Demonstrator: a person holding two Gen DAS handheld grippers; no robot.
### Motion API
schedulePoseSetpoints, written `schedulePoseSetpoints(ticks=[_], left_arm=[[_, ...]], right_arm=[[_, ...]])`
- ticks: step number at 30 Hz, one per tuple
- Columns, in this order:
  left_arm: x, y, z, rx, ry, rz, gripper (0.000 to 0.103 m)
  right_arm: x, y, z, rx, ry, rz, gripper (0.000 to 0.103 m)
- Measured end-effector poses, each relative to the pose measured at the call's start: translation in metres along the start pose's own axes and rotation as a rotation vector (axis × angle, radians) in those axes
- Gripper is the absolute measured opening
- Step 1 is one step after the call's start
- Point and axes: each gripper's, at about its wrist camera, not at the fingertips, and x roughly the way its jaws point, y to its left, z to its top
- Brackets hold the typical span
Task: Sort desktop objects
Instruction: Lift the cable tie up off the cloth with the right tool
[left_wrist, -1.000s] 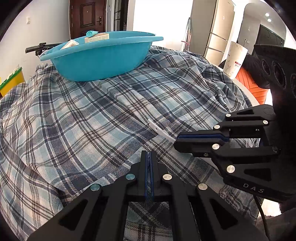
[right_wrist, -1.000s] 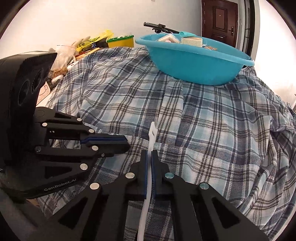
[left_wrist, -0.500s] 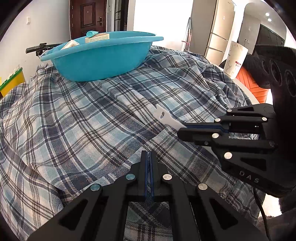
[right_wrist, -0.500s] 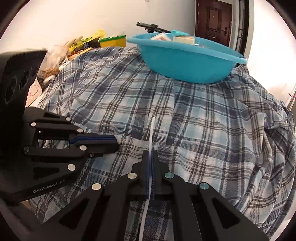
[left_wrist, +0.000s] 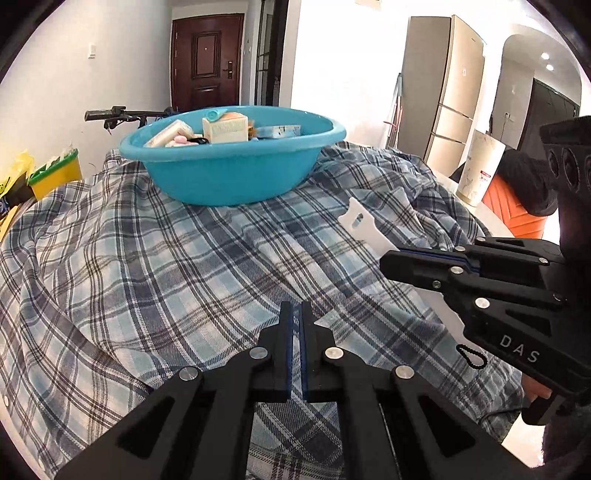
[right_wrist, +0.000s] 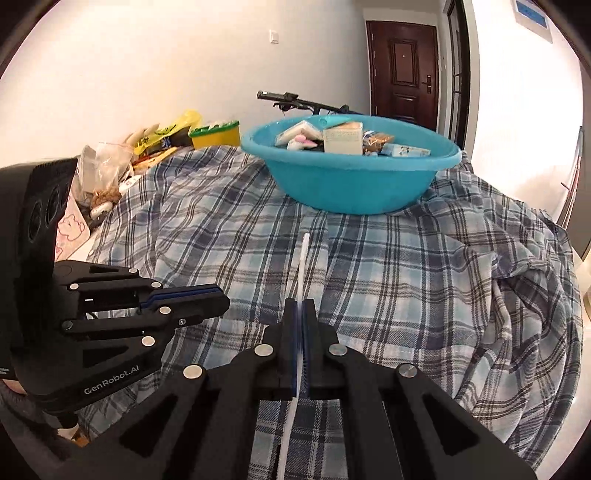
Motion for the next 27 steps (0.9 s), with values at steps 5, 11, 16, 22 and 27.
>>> schedulePoseSetpoints(ticks=[5,11,16,22,27], left_arm=[[-0.013,0.004,0.012,-0.074,-0.071,0.005,0.015],[-0.038,0.015,0.026,-0.165,-0.259,0.009,0.101],[-0.048,0.020,0.042,-0.165,-0.314,0.041,0.101],[-0.050,0.014,0.045,-0.105,-0.324,0.075,0.101],[-0.050,0.010,0.047,-0.071,-0.333,0.089,0.101]], right_arm=[[-0.014,0.003,0.012,-0.006,-0.073,-0.024,0.002],[-0.028,0.001,0.028,0.005,-0.200,-0.128,0.002],[-0.035,-0.003,0.038,0.022,-0.238,-0.114,0.002],[-0.032,-0.003,0.040,0.013,-0.236,-0.108,0.002],[-0.036,-0.009,0.046,0.007,-0.250,-0.140,0.002]])
